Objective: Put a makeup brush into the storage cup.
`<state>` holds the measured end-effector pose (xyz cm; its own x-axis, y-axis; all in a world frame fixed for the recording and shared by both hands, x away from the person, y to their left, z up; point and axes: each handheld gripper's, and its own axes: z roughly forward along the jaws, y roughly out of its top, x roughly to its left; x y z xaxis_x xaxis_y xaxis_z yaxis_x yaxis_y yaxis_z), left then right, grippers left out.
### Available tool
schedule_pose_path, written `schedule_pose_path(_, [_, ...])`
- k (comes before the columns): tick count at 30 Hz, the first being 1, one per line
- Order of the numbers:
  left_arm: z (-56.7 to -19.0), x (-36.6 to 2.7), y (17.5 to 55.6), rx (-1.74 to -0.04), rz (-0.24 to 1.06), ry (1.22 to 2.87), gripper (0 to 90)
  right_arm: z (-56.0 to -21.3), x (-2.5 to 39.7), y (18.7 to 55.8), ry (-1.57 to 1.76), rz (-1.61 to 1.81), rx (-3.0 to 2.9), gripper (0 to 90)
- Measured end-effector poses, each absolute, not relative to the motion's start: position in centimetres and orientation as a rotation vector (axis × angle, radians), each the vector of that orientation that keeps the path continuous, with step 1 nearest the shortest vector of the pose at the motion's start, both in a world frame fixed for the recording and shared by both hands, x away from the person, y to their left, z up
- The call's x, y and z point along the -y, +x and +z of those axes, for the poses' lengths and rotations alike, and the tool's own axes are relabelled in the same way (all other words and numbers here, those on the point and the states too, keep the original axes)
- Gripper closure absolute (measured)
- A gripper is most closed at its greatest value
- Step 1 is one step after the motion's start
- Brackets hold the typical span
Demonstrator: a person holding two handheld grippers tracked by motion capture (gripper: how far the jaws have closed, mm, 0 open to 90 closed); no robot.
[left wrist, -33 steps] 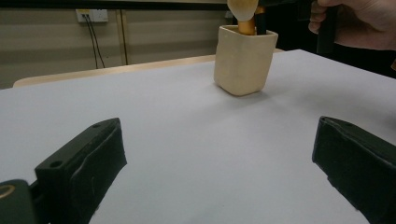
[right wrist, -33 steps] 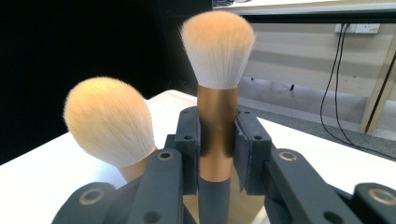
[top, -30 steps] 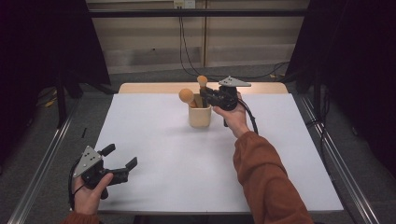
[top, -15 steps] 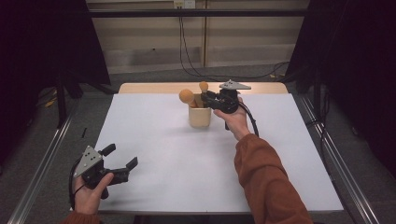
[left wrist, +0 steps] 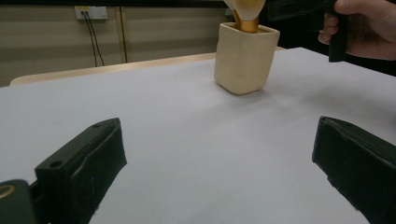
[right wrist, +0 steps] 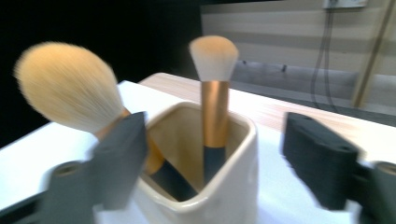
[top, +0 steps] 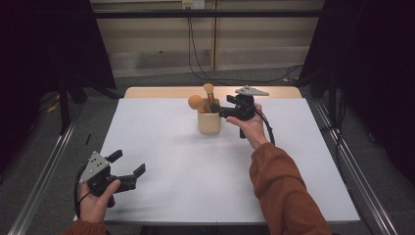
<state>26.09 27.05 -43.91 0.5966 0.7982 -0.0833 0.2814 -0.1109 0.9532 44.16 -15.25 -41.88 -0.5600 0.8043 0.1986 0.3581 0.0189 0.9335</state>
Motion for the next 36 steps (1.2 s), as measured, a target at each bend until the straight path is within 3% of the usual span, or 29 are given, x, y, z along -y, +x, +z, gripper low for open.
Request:
schedule_pose_path(4, [-43.8, -27.1, 26.0, -0.908, 0.566, 1.67, 2.4, -41.6, 15.5, 43.8, 1.177, 1.568, -1.903, 3.9])
schedule_pose_path(7, [-43.7, -27.1, 25.9, -0.898, 0.573, 1.665, 2.5, -41.6, 15.4, 43.3, 1.16, 1.551, -1.876, 0.3])
schedule_pose_path(36, [-43.8, -27.3, 25.5, -0.897, 0.573, 1.661, 2.5, -41.9, 17.3, 39.0, 1.132, 1.468, -1.817, 0.6])
